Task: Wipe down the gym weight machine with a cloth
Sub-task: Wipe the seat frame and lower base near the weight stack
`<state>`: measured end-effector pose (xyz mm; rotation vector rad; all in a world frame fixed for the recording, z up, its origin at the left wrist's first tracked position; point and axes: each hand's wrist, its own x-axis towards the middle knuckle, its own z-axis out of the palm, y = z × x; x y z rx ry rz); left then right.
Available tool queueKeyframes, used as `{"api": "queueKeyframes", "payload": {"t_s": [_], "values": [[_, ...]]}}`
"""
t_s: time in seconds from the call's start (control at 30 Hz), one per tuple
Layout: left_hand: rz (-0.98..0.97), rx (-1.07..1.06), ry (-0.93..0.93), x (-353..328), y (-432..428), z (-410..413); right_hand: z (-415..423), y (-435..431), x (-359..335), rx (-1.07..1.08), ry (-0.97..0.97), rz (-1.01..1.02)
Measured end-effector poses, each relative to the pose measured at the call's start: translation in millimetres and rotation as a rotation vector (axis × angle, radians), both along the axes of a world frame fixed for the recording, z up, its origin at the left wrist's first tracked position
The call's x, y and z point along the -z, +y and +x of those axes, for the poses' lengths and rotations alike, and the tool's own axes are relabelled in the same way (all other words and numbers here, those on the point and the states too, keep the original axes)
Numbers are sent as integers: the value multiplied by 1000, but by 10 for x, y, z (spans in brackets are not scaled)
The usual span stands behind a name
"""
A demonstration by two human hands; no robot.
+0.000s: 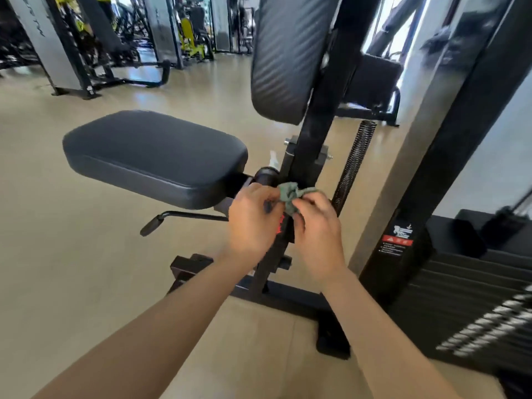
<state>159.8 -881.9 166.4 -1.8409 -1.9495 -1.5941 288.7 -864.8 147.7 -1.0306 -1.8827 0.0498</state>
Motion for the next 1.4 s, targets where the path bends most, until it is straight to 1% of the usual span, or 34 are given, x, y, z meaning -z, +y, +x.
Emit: {"api": "queueKeyframes", "payload": {"t_s": [0.1,0.27,0.4,0.47,0.53,0.67,0.73,0.8,0.87,0.93,1.0,1.17,1.27,1.4], "values": [[12,40,-168,217,-116,-107,-164,-143,231,69,-31,23],[-96,1,-284,583,-75,-500,-546,-212,494,139,-102,-5],[-78,31,-383,664,-33,-651,-853,-164,536,195,-126,37],[-70,54,-383,757,-48,-664,-855,-139,596,209,-140,61],[-53,113,-339,870,-35,-618,-743,-140,665,275,-141,44],[-61,280,-225,1084,18,-351,-478,-264,775,482,-34,-40],[-44,336,-221,1139,14,-203,-413,-332,821,533,37,-59],[-17,382,-224,1165,-27,-80,-352,-378,844,619,153,-130],[4,433,-251,1170,-78,17,-288,-405,840,668,216,-203],[17,462,-284,1184,-103,84,-254,-429,809,650,228,-248],[-10,471,-345,1163,-106,107,-271,-429,742,614,216,-256],[-52,442,-462,1060,-124,-29,-399,-364,668,555,220,-212],[-83,420,-508,1082,-114,-231,-529,-315,695,440,150,-174],[-129,283,-589,1050,-65,-520,-812,-257,734,307,99,-164]]}}
